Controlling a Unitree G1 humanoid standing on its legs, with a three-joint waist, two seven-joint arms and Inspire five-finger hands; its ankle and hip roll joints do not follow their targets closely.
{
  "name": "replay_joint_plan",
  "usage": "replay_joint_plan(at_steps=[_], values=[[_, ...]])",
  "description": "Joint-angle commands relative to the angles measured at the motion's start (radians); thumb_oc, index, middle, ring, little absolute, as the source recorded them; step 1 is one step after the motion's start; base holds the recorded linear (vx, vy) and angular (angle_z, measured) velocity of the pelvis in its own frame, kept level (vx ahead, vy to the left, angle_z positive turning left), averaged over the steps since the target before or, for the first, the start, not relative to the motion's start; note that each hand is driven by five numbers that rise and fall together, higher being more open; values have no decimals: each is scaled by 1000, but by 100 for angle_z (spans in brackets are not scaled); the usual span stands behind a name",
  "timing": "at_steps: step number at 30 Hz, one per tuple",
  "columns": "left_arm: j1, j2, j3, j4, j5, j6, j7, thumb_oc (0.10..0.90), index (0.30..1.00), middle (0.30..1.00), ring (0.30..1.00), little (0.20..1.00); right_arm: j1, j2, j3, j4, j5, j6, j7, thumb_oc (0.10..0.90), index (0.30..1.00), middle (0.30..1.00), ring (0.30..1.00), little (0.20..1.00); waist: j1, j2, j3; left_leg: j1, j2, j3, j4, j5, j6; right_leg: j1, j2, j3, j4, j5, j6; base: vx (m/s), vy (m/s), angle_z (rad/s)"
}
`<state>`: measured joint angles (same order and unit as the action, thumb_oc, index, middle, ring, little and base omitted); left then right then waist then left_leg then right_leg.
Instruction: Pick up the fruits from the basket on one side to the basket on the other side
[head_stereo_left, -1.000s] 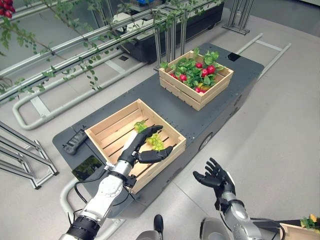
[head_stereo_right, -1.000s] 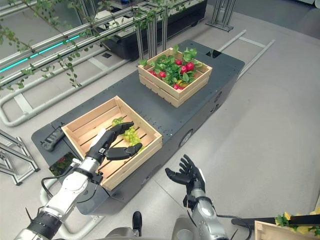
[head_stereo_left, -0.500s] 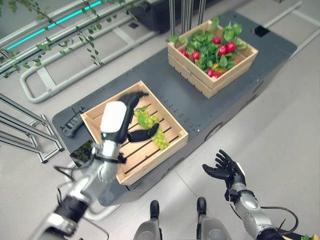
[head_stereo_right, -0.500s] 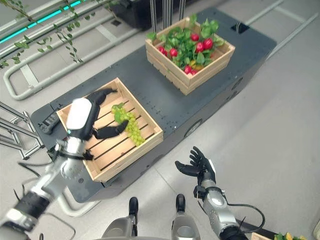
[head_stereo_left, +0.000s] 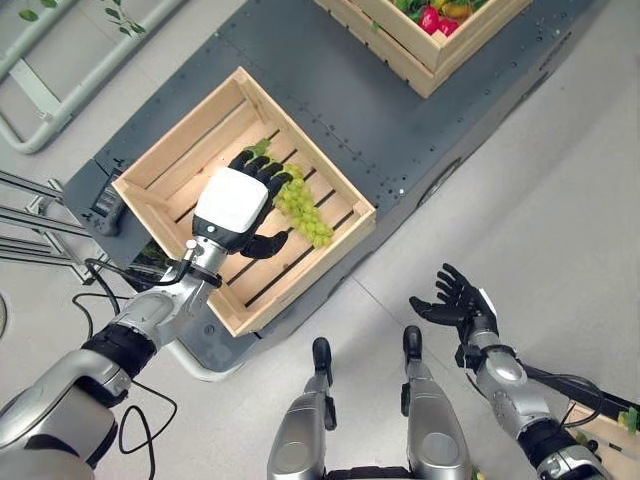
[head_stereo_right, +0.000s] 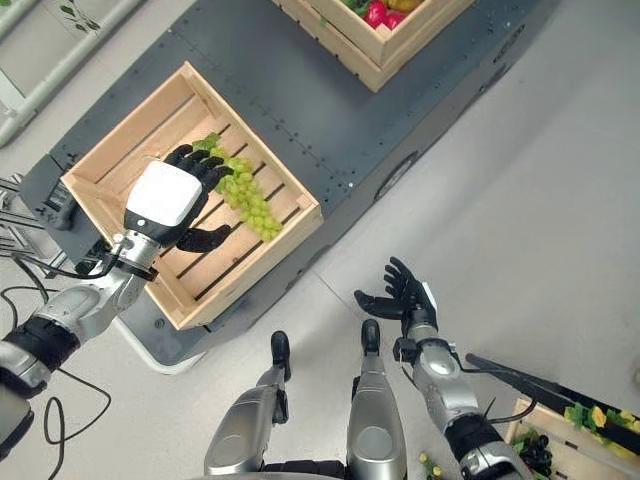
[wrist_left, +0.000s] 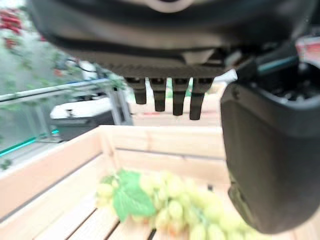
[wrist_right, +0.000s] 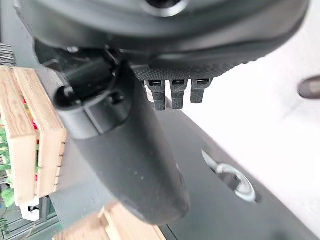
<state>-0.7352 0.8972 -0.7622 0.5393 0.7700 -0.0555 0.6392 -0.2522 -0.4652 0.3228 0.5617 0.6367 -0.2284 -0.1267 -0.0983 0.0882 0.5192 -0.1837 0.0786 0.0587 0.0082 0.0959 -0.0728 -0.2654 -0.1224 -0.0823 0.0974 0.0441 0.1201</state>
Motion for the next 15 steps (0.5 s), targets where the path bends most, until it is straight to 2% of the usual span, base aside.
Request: replay_joint_plan(at_steps=[1,4,7,12,15], values=[[-145,88,81,-2,67,76,-13,800,900,900,900,900,-34,-40,-11,-85,34,-106,43,800,900,900,900,900,-23,-54,1,-96,-44,15,227,-88,-7,-34,-7,-9,175,-82,-68,-66,-13,3],[-201,91,46,62,97,88,-41,800,900,900,900,900,-62,-41,-5,-81,41,-99,36,800,900,900,900,900,-26,-67,1,-131,-37,25,241,-89,-6,-63,-1,-7,174,-78,-69,-80,-18,-1],[-252,87,26,127,73,103,0,800,900,900,900,900,-73,-40,1,-80,53,-106,35,800,900,900,900,900,-32,-77,1,-165,-34,32,244,-85,-4,-93,7,2,170,-73,-69,-61,1,-2],[-340,49,11,253,174,131,133,800,900,900,900,900,-113,-21,14,-42,76,-126,34,800,900,900,900,900,-29,-92,1,-226,-33,41,267,-87,2,-151,16,1,188,-73,-73,-67,-6,1],[-404,30,-34,294,259,132,81,800,900,900,900,900,-148,-13,26,-35,75,-113,23,800,900,900,900,900,-32,-103,1,-278,-32,46,314,-100,6,-204,18,0,230,-78,-75,-53,-7,5]])
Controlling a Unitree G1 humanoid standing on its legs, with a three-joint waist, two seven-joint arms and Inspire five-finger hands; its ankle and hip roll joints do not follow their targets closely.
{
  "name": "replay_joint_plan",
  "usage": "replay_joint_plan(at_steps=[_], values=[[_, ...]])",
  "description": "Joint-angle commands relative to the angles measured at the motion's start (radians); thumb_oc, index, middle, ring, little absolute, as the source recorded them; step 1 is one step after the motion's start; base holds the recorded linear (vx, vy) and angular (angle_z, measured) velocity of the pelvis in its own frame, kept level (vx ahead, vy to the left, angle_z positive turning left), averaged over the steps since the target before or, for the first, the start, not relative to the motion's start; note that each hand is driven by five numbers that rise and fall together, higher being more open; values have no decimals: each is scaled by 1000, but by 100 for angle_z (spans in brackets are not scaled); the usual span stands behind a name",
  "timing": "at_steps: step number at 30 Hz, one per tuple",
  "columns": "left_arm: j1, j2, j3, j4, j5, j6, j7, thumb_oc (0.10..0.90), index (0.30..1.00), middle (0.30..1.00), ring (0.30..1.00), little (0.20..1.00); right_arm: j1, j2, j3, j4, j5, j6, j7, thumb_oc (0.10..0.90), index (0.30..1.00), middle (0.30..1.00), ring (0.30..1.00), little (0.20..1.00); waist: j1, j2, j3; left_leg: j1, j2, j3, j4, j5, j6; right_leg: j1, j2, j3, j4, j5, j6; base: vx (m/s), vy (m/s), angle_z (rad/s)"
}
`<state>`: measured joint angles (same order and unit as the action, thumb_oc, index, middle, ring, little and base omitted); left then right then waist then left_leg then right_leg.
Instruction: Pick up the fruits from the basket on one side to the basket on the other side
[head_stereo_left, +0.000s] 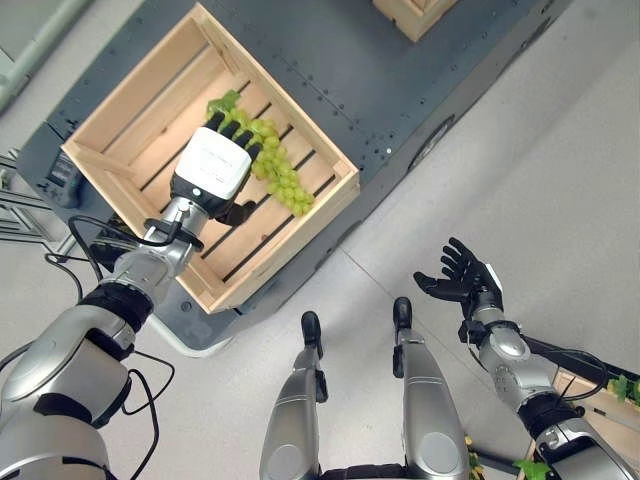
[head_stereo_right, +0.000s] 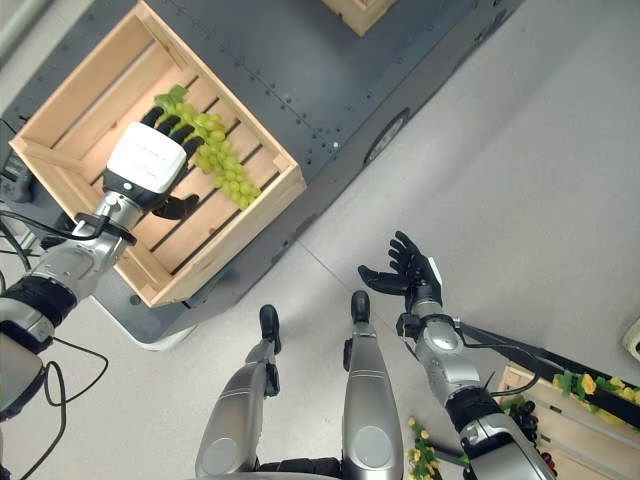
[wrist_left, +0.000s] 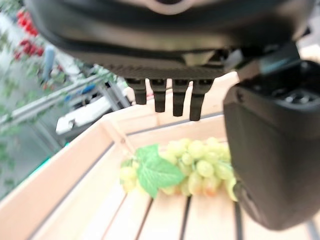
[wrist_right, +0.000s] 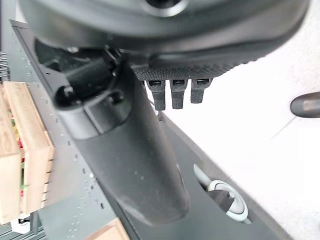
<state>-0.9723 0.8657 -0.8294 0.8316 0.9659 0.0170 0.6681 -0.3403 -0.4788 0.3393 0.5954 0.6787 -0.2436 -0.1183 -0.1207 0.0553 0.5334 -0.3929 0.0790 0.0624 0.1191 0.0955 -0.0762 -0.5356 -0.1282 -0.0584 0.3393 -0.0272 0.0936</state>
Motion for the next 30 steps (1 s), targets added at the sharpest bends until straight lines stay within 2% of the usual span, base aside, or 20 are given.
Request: replay_joint_plan(at_steps=[1,7,13,26,30], values=[[-172,61,28,6,69,59,48,800,900,900,900,900,-64,1,11,-68,33,-96,12,800,900,900,900,900,-9,-71,-13,-75,-32,43,208,-101,10,60,24,-24,-6,-8,-49,-35,8,9],[-240,75,-23,-6,133,71,35,800,900,900,900,900,-88,-10,18,-79,38,-86,-2,800,900,900,900,900,-12,-77,-13,-150,-27,49,287,-135,18,-15,27,-23,67,-29,-52,-23,14,0],[-265,81,-33,-17,166,62,38,800,900,900,900,900,-94,-10,12,-81,35,-86,-10,800,900,900,900,900,-13,-81,-13,-205,-22,46,343,-161,26,-73,29,-16,116,-38,-49,-13,15,3],[-310,101,-94,-32,219,-24,-102,800,900,900,900,900,-89,-17,0,-79,65,-103,-9,800,900,900,900,900,-17,-89,-13,-267,-26,51,367,-172,34,-142,38,-3,123,-17,-37,-1,2,-1],[-323,102,-114,-36,199,-23,-144,800,900,900,900,900,-97,-19,1,-87,67,-102,-18,800,900,900,900,900,-18,-94,-13,-284,-32,48,372,-176,36,-159,39,0,116,-8,-34,0,0,0]])
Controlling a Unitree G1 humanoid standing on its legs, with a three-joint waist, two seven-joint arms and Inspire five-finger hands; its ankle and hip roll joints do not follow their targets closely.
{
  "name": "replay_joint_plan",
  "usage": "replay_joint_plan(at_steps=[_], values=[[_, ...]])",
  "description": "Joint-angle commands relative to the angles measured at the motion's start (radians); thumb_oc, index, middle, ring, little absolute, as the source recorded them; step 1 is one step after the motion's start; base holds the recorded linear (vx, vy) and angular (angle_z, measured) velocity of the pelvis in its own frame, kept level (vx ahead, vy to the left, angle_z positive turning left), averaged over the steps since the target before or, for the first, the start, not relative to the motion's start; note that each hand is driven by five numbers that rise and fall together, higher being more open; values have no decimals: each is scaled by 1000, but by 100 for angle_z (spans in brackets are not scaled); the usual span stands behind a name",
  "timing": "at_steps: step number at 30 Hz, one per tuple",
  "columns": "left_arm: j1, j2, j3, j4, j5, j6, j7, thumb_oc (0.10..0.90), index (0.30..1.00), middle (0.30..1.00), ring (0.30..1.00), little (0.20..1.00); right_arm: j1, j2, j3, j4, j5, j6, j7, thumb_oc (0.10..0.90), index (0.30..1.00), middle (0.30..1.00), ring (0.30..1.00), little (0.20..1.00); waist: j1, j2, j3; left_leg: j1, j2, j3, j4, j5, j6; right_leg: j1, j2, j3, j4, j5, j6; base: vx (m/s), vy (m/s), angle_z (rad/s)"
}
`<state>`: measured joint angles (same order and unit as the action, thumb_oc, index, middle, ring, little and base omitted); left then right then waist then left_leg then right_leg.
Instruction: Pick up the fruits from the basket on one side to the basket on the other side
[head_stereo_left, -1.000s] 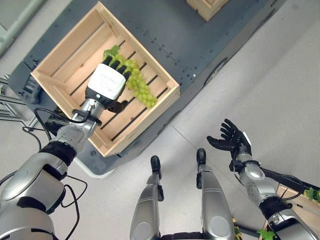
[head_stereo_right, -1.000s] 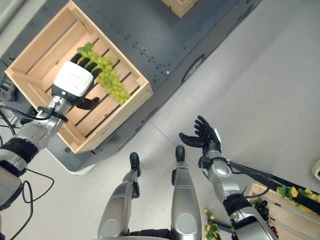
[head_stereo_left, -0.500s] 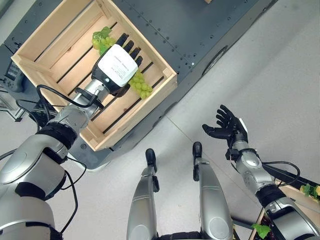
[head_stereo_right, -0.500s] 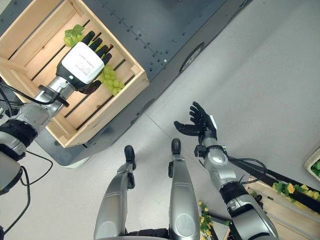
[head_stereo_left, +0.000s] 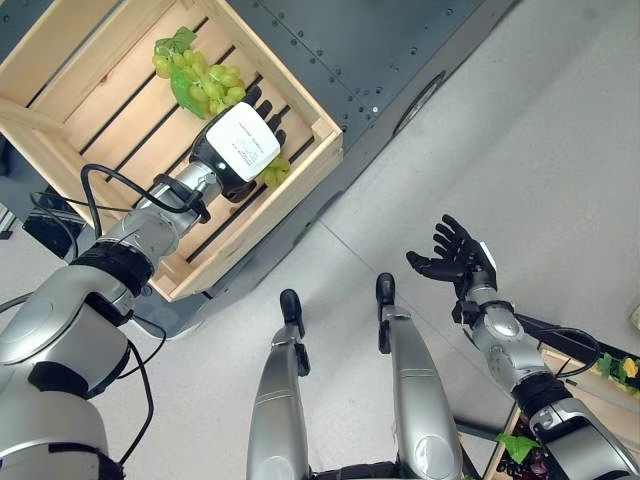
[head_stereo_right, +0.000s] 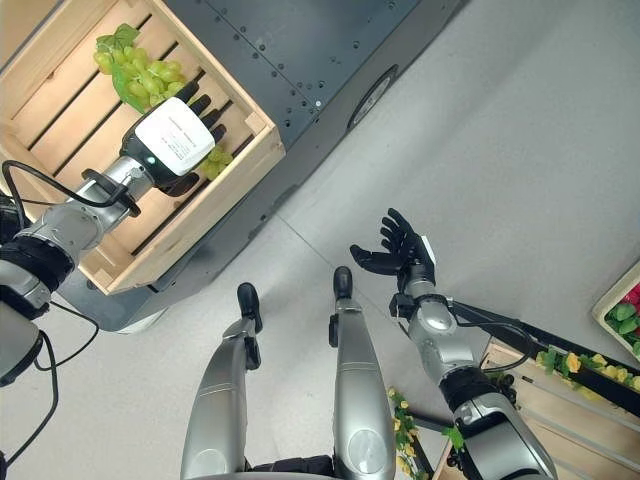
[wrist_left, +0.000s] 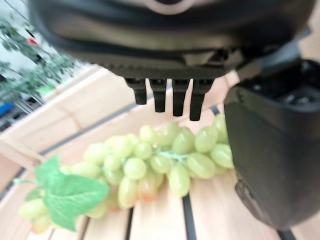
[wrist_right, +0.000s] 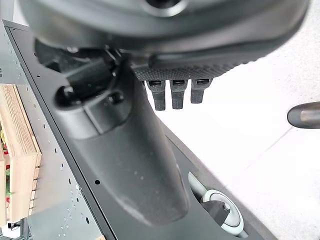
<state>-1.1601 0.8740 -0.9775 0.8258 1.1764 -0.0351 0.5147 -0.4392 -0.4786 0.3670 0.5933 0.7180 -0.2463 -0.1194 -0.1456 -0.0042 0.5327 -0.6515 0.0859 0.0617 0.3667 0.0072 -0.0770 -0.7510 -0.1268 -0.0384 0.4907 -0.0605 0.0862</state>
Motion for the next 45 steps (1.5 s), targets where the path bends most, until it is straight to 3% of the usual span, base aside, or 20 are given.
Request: replay_joint_plan(at_steps=[1,16,20,28,29,31,45], values=[[-138,94,32,-29,-14,30,4,800,900,900,900,900,2,-20,-26,-87,28,-100,-19,800,900,900,900,900,6,-35,-13,-29,-39,50,125,-89,38,52,37,-19,-36,27,-26,0,0,0],[-213,63,-12,57,-45,161,-142,800,900,900,900,900,-11,-28,-26,-152,43,-138,-38,800,900,900,900,900,-8,-60,-13,-126,-54,52,148,-90,48,-47,47,-9,-34,62,-14,-16,16,-2],[-209,56,-6,108,-50,208,-158,800,900,900,900,900,-22,-22,-24,-170,44,-154,-34,800,900,900,900,900,-8,-60,-13,-143,-56,52,152,-90,47,-64,45,-12,-37,67,-13,-35,3,-1],[-174,56,10,104,-42,238,-237,800,900,900,900,900,-29,-24,-30,-205,33,-155,-52,800,900,900,900,900,-1,-50,-13,-155,-63,48,145,-86,40,-74,34,-23,-48,70,-12,-15,0,1],[-163,56,14,103,-50,239,-241,753,829,829,829,829,-28,-24,-32,-209,32,-155,-58,800,900,900,900,900,0,-49,-13,-155,-64,48,146,-87,40,-75,34,-24,-46,69,-12,0,0,0],[-151,58,18,95,-60,234,-244,400,300,300,300,300,-29,-28,-36,-212,39,-153,-61,800,900,900,900,900,1,-48,-13,-150,-65,48,143,-88,41,-70,33,-26,-49,69,-11,0,0,0],[-139,96,29,14,-87,65,-152,400,300,300,300,300,-12,-45,-63,-244,62,-168,-59,800,900,900,900,900,10,-39,-13,-70,-68,57,109,-83,42,6,30,-33,-66,65,-11,3,1,-1]])
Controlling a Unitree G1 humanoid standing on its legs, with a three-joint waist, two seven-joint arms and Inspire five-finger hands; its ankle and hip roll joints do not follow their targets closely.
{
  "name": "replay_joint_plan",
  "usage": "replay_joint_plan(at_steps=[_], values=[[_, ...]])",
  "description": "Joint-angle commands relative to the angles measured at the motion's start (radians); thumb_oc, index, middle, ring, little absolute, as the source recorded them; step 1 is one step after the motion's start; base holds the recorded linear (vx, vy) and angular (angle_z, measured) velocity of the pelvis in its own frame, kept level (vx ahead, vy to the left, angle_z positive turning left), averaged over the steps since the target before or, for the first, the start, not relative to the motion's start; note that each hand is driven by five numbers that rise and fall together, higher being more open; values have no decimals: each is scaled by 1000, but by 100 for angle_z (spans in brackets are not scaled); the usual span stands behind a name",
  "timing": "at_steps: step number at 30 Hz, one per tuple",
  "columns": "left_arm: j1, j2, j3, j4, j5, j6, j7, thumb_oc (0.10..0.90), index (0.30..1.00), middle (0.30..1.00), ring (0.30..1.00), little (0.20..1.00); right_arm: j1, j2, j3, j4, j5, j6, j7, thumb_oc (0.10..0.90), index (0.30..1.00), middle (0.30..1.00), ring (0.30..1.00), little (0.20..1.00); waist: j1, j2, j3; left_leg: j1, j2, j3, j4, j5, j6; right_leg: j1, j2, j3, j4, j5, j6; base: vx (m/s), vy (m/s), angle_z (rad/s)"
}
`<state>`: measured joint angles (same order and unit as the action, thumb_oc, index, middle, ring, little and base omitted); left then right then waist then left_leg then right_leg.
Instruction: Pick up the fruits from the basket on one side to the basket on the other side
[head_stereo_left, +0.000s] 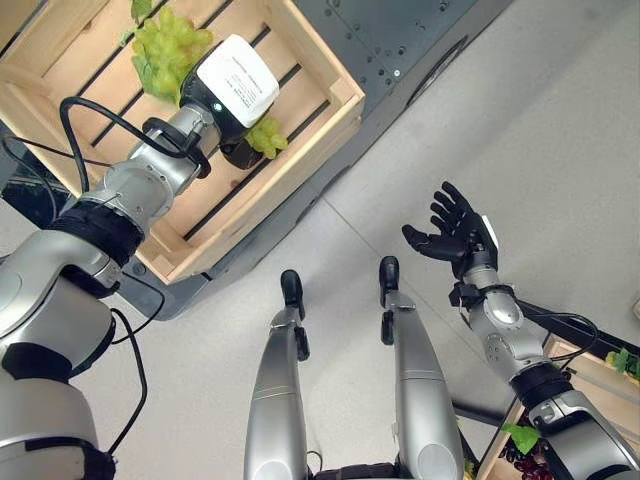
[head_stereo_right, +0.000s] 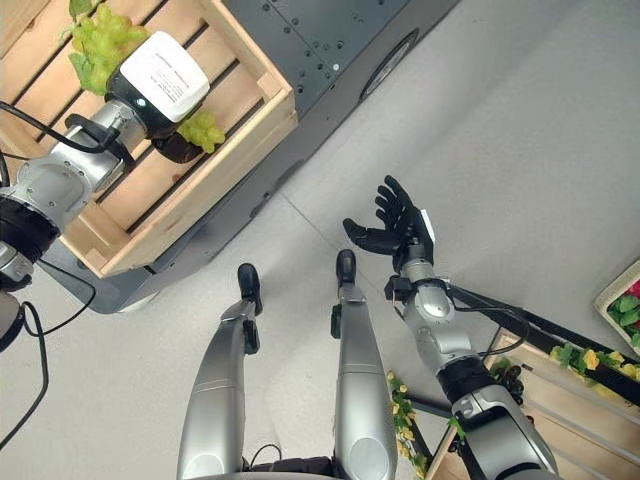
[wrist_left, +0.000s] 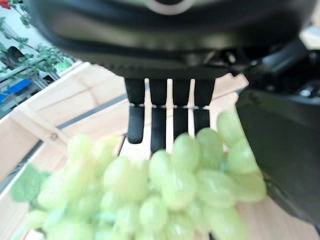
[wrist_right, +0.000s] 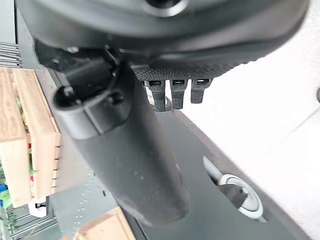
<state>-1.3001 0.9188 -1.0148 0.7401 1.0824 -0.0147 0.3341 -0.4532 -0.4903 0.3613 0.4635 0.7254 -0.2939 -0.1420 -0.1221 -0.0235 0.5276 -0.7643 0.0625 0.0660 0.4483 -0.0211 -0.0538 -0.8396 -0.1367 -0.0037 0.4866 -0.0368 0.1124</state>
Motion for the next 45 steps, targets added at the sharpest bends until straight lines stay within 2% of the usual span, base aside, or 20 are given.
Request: replay_joint_plan(at_steps=[1,10,16,17,18,21,29,32,35,43,45], values=[[1,56,68,94,6,28,42,400,300,300,300,300,5,-35,-61,-116,57,-125,-37,800,900,900,900,900,-14,-18,-8,55,-44,54,23,-54,20,105,40,-68,-64,40,-37,0,0,0],[28,86,91,55,-56,-41,159,400,300,300,300,300,21,-45,-87,-143,81,-125,-32,800,900,900,900,900,-9,-6,-8,116,-51,55,18,-65,28,157,37,-70,-56,27,-36,0,0,0],[103,82,182,45,-348,-38,288,400,300,300,300,300,26,-40,-88,-169,57,-108,-21,800,900,900,900,900,-1,-4,-8,174,-52,56,20,-75,30,212,34,-69,-58,18,-38,3,7,-2],[141,75,234,37,-458,-62,333,400,300,300,300,300,37,-32,-91,-182,34,-107,-19,800,900,900,900,900,2,-6,-8,202,-52,56,14,-77,30,238,33,-68,-63,16,-37,0,0,0],[150,73,245,35,-473,-65,338,400,300,300,300,300,39,-30,-92,-184,30,-107,-20,800,900,900,900,900,3,-6,-8,208,-53,56,13,-78,30,244,33,-68,-65,15,-36,0,0,0],[223,34,363,26,-612,-132,380,400,300,300,300,300,46,-10,-93,-193,-5,-110,-25,800,900,900,900,900,10,-9,-8,260,-54,55,-3,-80,30,290,28,-68,-76,12,-33,14,-29,-3],[440,-129,711,-50,-980,-306,356,400,300,300,300,300,59,61,-118,-190,-58,-67,-22,800,900,900,900,900,30,-10,-20,444,-66,39,-67,-73,21,479,2,-85,-146,9,-34,55,-5,-3],[496,-174,774,-72,-1067,-321,362,400,300,300,300,300,74,76,-123,-185,-70,-58,-12,800,900,900,900,900,30,-5,-45,488,-68,37,-89,-73,19,518,-6,-86,-162,6,-35,82,23,-3],[530,-197,804,-86,-1097,-329,362,400,300,300,300,300,86,83,-125,-188,-75,-53,4,800,900,900,900,900,29,-2,-65,517,-71,37,-108,-73,19,548,-9,-86,-181,4,-37,58,13,-3],[626,-200,870,-103,-1213,-357,342,400,300,300,300,300,148,87,-126,-209,-78,-55,51,800,900,900,900,900,28,14,-136,631,-70,34,-183,-63,12,670,-27,-98,-249,-3,-37,73,9,0],[647,-202,883,-112,-1205,-361,341,400,300,300,300,300,170,89,-127,-215,-84,-60,60,800,900,900,900,900,27,18,-151,650,-70,34,-199,-60,11,691,-27,-100,-264,-3,-37,117,1,-6]])
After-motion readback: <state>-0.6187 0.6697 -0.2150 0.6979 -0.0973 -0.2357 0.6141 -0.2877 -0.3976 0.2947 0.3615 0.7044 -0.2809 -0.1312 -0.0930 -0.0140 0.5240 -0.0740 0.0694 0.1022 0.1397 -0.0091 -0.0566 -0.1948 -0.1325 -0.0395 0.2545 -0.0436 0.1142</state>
